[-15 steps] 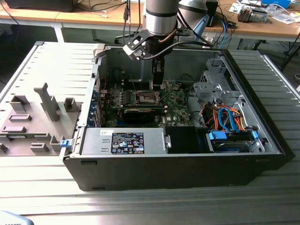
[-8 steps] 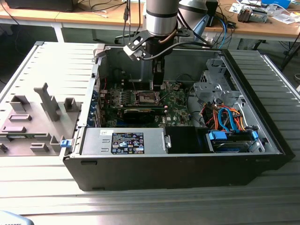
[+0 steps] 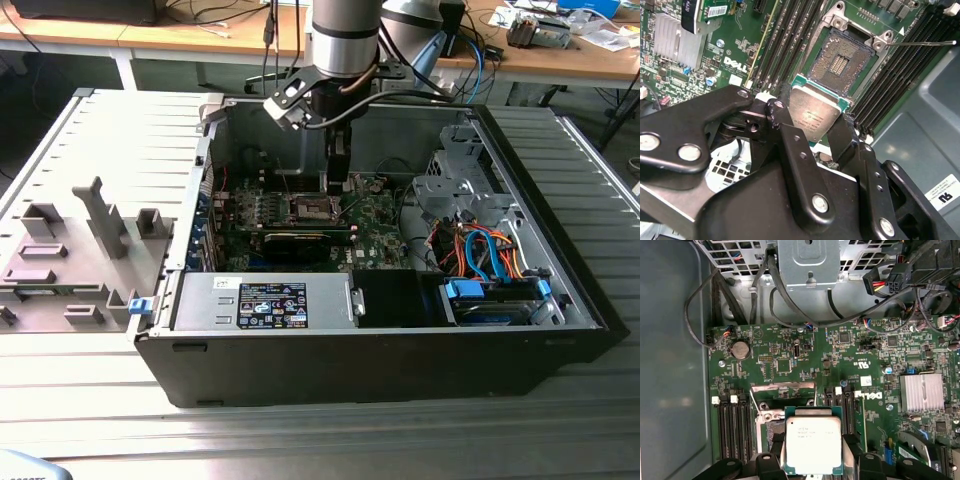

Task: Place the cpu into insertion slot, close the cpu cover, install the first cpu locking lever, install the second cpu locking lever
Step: 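Place the cpu into insertion slot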

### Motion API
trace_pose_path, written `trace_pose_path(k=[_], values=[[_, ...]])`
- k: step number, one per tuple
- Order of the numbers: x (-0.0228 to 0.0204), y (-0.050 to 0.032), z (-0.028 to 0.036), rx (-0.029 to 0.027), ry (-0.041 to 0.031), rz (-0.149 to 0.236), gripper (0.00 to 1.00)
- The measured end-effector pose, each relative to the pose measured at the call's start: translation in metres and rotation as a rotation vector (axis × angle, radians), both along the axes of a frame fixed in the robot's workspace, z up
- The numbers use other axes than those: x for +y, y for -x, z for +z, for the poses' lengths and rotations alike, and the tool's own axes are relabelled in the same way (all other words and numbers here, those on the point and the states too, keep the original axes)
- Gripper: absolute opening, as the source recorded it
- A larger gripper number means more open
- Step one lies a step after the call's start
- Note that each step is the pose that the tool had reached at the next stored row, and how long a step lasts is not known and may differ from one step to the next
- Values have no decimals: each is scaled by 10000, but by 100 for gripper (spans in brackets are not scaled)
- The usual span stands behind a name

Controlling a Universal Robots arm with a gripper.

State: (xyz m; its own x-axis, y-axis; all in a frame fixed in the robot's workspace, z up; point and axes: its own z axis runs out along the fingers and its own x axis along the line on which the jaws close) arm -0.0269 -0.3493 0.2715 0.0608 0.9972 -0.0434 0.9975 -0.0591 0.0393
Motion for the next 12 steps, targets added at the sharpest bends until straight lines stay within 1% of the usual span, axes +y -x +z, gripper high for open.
trace_pose_path(k=[5, 12], values=[[0, 0, -10, 1, 3, 0, 54], [0, -1, -11, 0, 61, 0, 54]])
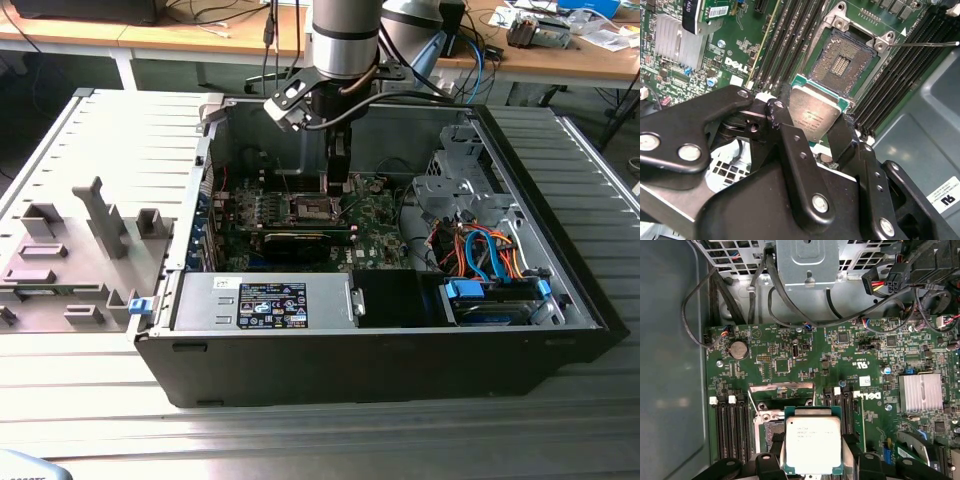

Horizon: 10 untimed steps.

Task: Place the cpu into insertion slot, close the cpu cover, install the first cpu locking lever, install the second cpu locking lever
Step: 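Place the cpu into insertion slot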

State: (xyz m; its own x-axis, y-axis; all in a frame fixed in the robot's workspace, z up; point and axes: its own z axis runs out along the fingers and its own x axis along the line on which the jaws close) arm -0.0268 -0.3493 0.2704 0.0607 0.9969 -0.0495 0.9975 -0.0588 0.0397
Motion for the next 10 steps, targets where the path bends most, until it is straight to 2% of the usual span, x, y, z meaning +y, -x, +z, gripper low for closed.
trace_pose_path(k=[10], values=[[0, 0, 0, 0, 68, 0, 54]])
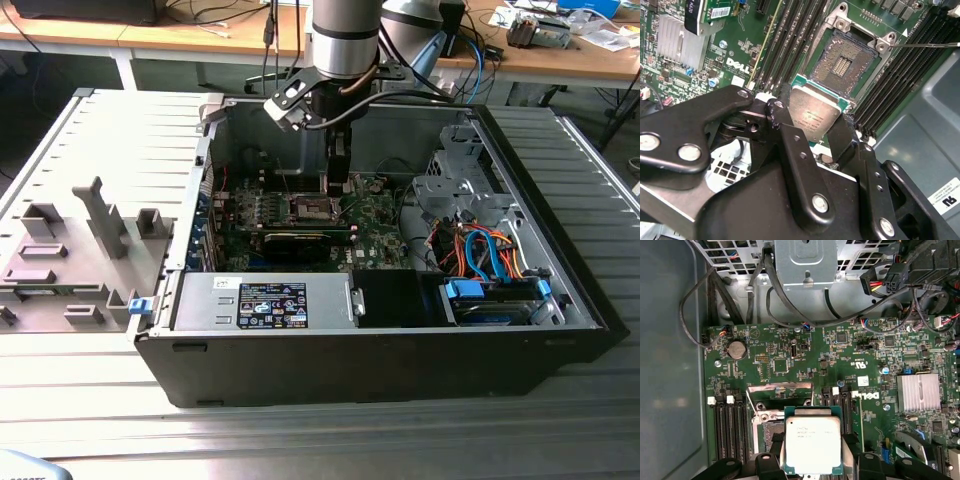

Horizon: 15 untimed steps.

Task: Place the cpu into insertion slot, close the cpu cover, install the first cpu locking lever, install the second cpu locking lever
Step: 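Place the cpu into insertion slot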

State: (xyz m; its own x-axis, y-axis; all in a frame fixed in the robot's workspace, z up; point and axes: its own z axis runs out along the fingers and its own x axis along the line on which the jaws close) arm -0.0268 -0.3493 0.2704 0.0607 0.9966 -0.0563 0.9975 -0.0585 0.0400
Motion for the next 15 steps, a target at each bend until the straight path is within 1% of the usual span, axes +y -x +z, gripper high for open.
trace_pose_path(k=[6, 15], values=[[0, 0, 0, 0, 29, 0, 54], [0, 9, -7, 0, 30, -1, 54]])
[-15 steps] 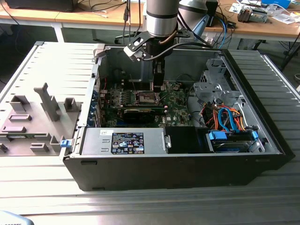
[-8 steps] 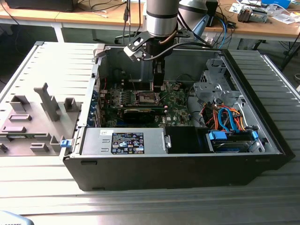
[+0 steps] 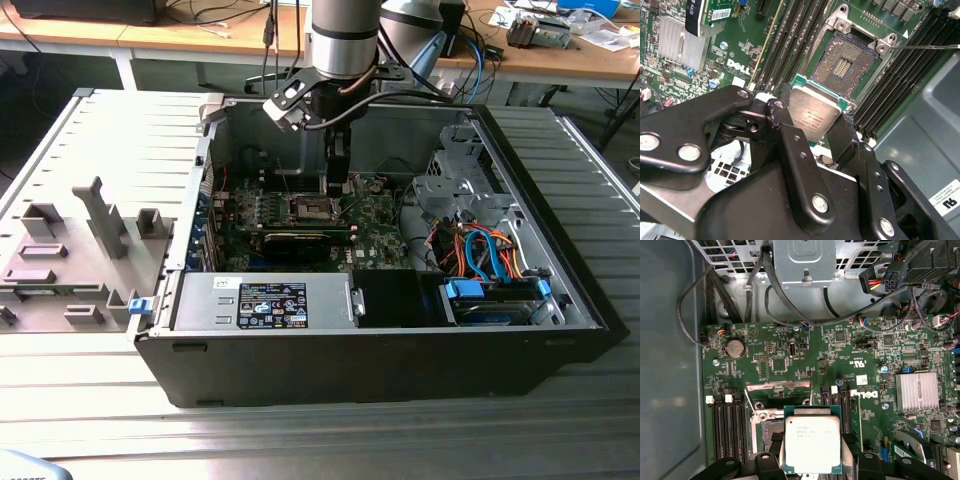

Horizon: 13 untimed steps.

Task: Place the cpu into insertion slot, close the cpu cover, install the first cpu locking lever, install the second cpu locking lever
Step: 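Place the cpu into insertion slot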

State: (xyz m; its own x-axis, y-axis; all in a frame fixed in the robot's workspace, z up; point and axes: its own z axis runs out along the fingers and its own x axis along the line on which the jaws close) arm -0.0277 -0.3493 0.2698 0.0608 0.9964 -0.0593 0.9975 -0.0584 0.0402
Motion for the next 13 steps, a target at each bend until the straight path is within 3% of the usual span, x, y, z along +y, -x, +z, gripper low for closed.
trace_pose_path(k=[13], values=[[0, 0, -37, 0, 23, 0, 54]])
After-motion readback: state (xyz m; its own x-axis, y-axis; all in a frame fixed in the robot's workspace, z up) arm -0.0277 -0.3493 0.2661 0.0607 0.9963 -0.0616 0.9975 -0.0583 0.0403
